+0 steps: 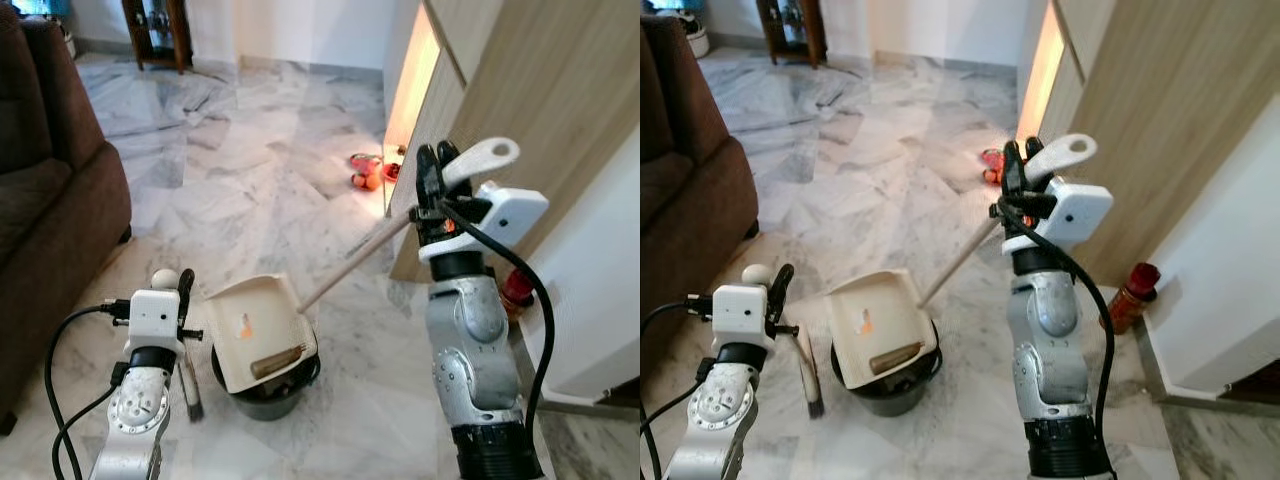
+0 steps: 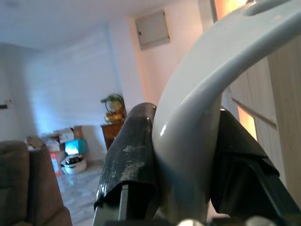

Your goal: Sweep floor

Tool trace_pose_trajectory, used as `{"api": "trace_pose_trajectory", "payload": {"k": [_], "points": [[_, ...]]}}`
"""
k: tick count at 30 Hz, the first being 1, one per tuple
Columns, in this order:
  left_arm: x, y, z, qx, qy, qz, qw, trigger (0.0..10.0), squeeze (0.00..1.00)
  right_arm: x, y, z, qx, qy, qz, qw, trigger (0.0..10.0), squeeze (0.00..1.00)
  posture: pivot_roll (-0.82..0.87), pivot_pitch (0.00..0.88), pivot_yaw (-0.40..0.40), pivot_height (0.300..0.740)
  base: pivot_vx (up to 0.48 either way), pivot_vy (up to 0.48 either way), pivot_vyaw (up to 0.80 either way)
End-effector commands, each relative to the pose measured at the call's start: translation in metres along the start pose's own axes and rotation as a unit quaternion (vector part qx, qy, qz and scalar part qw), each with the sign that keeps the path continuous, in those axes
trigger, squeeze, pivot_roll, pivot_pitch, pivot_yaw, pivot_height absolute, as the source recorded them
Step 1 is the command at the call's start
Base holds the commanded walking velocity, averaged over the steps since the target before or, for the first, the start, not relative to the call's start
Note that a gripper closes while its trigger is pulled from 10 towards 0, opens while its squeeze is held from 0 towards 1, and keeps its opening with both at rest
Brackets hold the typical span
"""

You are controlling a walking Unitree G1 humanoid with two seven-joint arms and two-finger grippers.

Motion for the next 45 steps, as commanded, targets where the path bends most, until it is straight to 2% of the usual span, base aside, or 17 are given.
{"api": "trace_pose_trajectory", "payload": {"k": [1,7,11,14,16,20,21,24,28,38,41,45], "points": [[0.012,0.002,0.000,0.000,0.003,-0.030,1.000,10.0,0.00,0.027,0.002,0.008,0.009,-0.001,-0.060,0.998,10.0,0.00,0.03,0.034,-0.048,0.740,0.000,0.000,0.00],[0.012,0.003,-0.001,-0.002,0.002,-0.031,1.000,10.0,0.00,0.036,0.004,0.018,0.019,-0.010,-0.079,0.997,10.0,0.00,0.03,0.031,-0.049,0.740,0.000,0.000,0.00],[0.012,0.003,-0.001,-0.003,0.003,-0.032,0.999,10.0,0.00,0.043,0.002,0.029,0.043,-0.040,-0.096,0.994,10.0,0.00,0.04,0.030,-0.050,0.740,0.000,0.000,0.00],[0.012,0.003,-0.002,-0.004,0.003,-0.032,0.999,10.0,0.00,0.050,-0.001,0.043,0.063,-0.043,-0.113,0.991,10.0,0.00,0.04,0.030,-0.050,0.740,0.000,0.000,0.00],[0.012,0.003,-0.002,-0.005,0.003,-0.032,0.999,10.0,0.00,0.056,-0.006,0.058,0.091,-0.056,-0.130,0.986,10.0,0.00,0.03,0.031,-0.050,0.740,0.000,0.000,0.00],[0.012,0.003,-0.003,-0.007,0.003,-0.032,0.999,10.0,0.00,0.058,-0.008,0.066,0.102,-0.054,-0.135,0.984,10.0,0.00,0.04,0.031,-0.050,0.740,0.000,0.000,0.00],[0.012,0.003,-0.003,-0.008,0.003,-0.033,0.999,10.0,0.00,0.061,-0.010,0.074,0.115,-0.053,-0.142,0.982,10.0,0.00,0.04,0.031,-0.050,0.740,0.000,0.000,0.00],[0.012,0.003,-0.003,-0.009,0.004,-0.033,0.999,10.0,0.00,0.064,-0.013,0.083,0.130,-0.056,-0.152,0.978,10.0,0.00,0.04,0.031,-0.050,0.740,0.000,0.000,0.00],[0.012,0.003,-0.003,-0.010,0.004,-0.033,0.999,10.0,0.00,0.073,-0.023,0.105,0.172,-0.080,-0.183,0.965,10.0,0.00,0.04,0.033,-0.051,0.740,0.000,0.000,0.00],[0.013,0.004,-0.005,-0.012,0.004,-0.034,0.999,10.0,0.00,0.079,-0.034,0.120,0.210,-0.106,-0.207,0.950,10.0,0.00,0.04,0.041,-0.048,0.740,0.000,0.000,0.00],[0.013,0.004,-0.005,-0.013,0.005,-0.035,0.999,10.0,0.00,0.082,-0.038,0.124,0.224,-0.127,-0.222,0.941,10.0,0.00,0.04,0.041,-0.048,0.740,0.000,0.000,0.00],[0.013,0.004,-0.005,-0.013,0.005,-0.035,0.999,10.0,0.00,0.082,-0.040,0.126,0.226,-0.124,-0.222,0.940,10.0,0.00,0.04,0.041,-0.048,0.740,0.000,0.000,0.00]]}}
Point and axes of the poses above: a point about 5 cm out from each wrist's last joint towards the gripper, its own y axis pointing out of the wrist towards the gripper, its own x axis along the axis of the wrist's last joint, z = x × y, the point moved 4 cm from there along y, pointing out of the wrist towards the gripper, and after that the axes turned 7 degrees about -y, right-handed, at the moved point
